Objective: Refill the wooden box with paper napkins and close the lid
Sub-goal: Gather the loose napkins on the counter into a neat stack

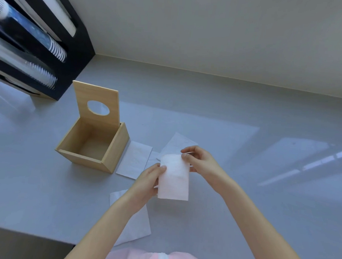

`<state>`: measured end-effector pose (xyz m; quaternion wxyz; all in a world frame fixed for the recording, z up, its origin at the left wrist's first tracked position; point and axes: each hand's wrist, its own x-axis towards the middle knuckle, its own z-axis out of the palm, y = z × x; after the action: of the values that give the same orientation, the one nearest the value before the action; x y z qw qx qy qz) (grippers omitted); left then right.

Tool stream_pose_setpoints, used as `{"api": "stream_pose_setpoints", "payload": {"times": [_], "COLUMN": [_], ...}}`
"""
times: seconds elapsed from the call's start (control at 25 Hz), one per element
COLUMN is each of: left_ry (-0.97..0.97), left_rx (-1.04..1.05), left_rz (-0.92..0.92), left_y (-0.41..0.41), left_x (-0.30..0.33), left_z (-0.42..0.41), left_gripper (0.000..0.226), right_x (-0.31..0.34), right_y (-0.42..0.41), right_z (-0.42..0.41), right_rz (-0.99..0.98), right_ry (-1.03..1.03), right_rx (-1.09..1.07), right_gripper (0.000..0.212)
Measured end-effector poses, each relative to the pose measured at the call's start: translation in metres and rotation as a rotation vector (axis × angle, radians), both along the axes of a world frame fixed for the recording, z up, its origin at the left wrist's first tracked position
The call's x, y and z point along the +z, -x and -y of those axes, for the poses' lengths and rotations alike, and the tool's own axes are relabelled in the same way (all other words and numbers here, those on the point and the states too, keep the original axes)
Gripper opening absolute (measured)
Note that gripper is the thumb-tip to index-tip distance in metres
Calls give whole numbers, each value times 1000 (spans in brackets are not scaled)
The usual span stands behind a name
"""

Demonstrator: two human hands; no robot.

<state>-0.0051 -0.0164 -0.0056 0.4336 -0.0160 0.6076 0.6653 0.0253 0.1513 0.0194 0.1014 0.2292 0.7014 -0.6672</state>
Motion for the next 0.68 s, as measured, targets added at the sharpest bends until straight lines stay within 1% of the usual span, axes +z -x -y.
{"api": "stream_pose_setpoints", "payload": {"times": [0.08,0.16,0.2,0.28,0.36,0.4,0.48,0.56,0.68], "left_ry": [-76,-122,-118,-103,-96,-102,-115,-102,-95], "left_rx": [65,130,155,184,188,190,194,200,215], "left_rz": [76,145,160,157,129,116,91,71,78], "left_y": [4,6,7,8,10,10,11,12,12], "left_x": [-1,-2,-3,-5,-9,-11,-16,-18,-19], "left_z": [3,7,8,10,13,14,17,17,17], "left_gripper": [23,22,20,18,12,11,25,38,48], "right_x": [-2,-7,-11,-20,-29,-32,-37,-40,-42], "right_y": [9,20,26,38,46,49,52,54,52], "right_z": [-4,-9,-13,-20,-24,-24,-25,-24,-23], "right_rz": [24,36,49,126,222,258,295,310,314], "right_ry": [-23,-201,-340,-613,-790,-847,-895,-840,-772], "right_rx": [-23,-71,-84,-44,22,42,49,26,-3], "right_gripper": [15,8,11,33,50,53,49,39,27]}}
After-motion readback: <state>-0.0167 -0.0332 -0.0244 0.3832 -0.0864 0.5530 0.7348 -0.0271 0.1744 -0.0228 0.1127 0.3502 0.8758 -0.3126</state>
